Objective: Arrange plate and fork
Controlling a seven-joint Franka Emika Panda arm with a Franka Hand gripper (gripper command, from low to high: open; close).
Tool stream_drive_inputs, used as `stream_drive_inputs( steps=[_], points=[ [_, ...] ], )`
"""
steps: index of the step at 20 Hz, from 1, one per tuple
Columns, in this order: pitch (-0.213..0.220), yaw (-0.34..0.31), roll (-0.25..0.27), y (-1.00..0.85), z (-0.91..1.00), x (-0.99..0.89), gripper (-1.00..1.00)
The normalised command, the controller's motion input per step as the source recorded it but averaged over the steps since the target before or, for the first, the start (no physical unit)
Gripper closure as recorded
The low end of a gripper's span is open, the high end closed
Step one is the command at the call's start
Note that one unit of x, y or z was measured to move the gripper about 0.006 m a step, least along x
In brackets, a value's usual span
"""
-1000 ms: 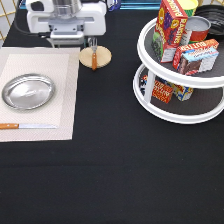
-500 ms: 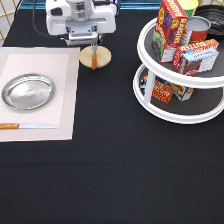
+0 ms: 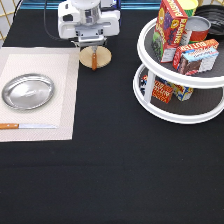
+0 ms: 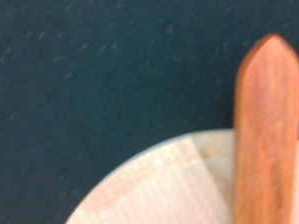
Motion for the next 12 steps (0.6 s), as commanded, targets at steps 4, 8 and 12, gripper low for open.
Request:
stream_drive_inputs(
  steps=[4,8,12],
  points=[
    [-0.076,0.0,0.013,-0.09,-0.02,0.33,-1.0],
    [-0.001,0.0,0.044,-0.19,-0.02,0.41,-1.0],
    [0.016,0.0,0.031,-0.07,-0.21,0.21,-1.0]
  ],
)
